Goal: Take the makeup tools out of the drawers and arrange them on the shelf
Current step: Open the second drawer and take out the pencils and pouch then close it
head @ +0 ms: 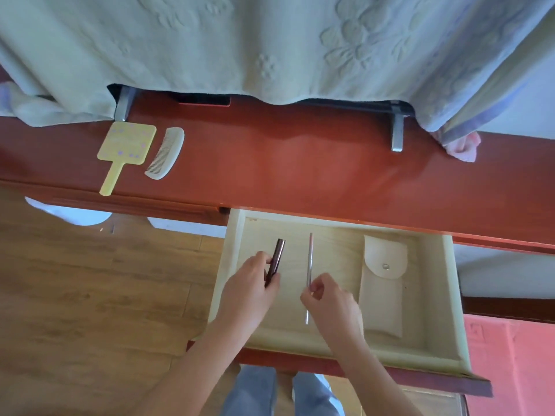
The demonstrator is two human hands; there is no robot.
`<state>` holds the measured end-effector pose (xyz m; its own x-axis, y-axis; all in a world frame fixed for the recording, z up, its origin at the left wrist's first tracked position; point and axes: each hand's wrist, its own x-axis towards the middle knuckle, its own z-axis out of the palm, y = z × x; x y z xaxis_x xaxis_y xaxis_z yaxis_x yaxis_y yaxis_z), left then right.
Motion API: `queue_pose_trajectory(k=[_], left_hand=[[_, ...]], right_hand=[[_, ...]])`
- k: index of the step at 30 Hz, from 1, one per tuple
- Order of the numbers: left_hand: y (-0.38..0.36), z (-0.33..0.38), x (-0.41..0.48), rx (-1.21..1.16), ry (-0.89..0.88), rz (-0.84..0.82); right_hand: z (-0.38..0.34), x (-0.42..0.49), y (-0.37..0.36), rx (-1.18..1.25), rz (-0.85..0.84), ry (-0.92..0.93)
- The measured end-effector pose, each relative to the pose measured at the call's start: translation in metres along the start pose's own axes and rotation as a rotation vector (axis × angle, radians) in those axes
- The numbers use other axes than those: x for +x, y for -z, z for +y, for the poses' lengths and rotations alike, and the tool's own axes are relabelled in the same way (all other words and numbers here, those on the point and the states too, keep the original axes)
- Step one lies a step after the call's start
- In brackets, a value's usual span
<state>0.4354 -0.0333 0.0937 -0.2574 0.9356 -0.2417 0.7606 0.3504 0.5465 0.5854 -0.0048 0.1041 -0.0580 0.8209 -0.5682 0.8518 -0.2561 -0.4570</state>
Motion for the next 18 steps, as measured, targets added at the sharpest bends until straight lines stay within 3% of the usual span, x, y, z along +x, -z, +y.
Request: queue_pose_trajectory(k=[5, 10, 18], left_hand=[[0.040, 0.029, 0.040, -0.206, -0.071, 0.124], [0.060, 0.042, 0.106, -0.039, -0.101, 0.257], [0.058, 0.044, 0.163, 0.113, -0.002, 0.178]], right_hand=[[-0.018, 0.007, 0.060, 0.091, 0.153, 0.070], [-0.056, 0.065, 0.098, -0.014, 0.211, 0.044], [-0.093, 0.116, 0.100, -0.129, 0.155, -0.019]])
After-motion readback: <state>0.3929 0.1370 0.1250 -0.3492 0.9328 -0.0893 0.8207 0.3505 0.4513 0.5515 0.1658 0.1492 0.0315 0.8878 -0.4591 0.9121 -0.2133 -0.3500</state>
